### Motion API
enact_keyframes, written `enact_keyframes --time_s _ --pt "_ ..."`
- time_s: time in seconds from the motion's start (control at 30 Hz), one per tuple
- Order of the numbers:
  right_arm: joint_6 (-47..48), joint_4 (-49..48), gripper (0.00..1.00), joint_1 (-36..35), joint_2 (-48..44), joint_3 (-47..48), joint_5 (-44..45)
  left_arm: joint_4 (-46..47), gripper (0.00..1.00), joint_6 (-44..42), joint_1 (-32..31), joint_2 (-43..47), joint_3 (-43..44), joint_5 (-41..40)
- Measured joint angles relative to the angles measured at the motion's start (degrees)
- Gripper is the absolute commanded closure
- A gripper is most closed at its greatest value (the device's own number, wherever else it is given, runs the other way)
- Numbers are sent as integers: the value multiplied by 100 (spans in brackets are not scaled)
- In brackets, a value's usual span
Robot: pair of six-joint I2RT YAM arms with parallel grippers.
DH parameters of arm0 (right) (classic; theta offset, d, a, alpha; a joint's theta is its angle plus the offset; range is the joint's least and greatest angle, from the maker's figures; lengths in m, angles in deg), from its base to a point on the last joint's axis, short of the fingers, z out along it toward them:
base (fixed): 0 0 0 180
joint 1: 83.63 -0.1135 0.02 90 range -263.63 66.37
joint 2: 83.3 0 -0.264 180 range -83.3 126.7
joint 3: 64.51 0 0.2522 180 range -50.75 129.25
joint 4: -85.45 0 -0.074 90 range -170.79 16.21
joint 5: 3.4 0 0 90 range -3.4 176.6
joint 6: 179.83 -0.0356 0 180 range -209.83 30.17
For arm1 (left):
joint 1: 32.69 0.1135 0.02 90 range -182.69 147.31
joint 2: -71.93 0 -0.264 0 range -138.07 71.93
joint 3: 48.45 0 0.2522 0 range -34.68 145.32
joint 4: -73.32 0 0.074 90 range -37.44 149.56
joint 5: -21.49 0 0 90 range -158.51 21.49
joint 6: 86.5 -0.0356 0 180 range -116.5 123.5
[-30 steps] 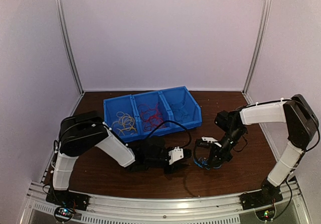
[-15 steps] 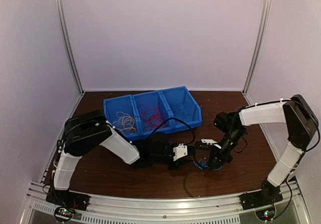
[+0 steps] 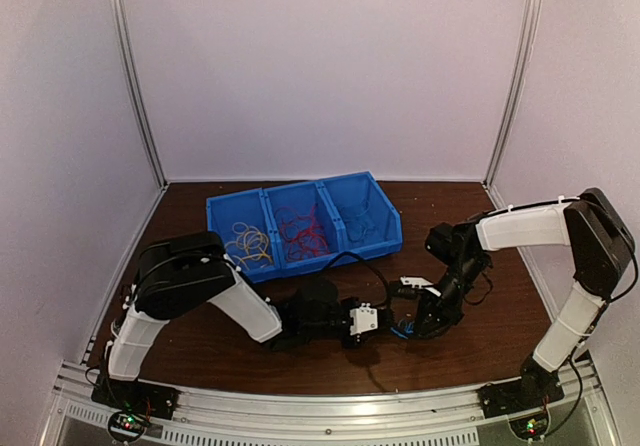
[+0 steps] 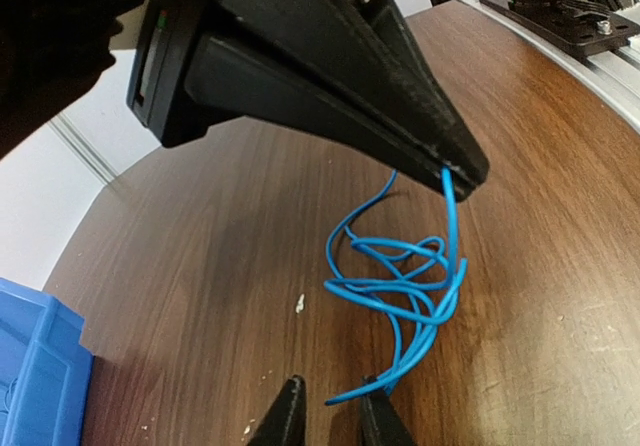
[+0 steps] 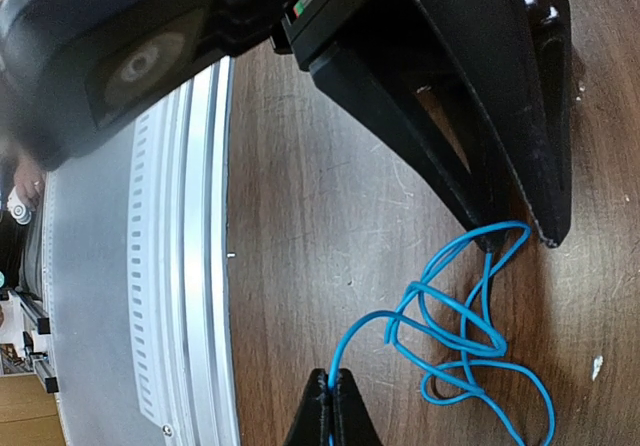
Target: Untangle the cables
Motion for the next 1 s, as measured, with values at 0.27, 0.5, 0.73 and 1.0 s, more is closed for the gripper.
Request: enact_keyframes --time_s 0.27,0.5,0.73,1.0 --pt "-9 0 100 -2 11 13 -28 341 92 -107 -13 -28 -111 -160" --pt "-9 0 100 0 72 37 -39 466 100 -286 -133 -26 -164 -380" --pt "22 61 100 282 92 90 -28 1010 100 203 -212 549 -1331 -2061" --pt "11 -2 100 1062 142 278 225 1134 100 1639 -197 2448 -3222 -3709"
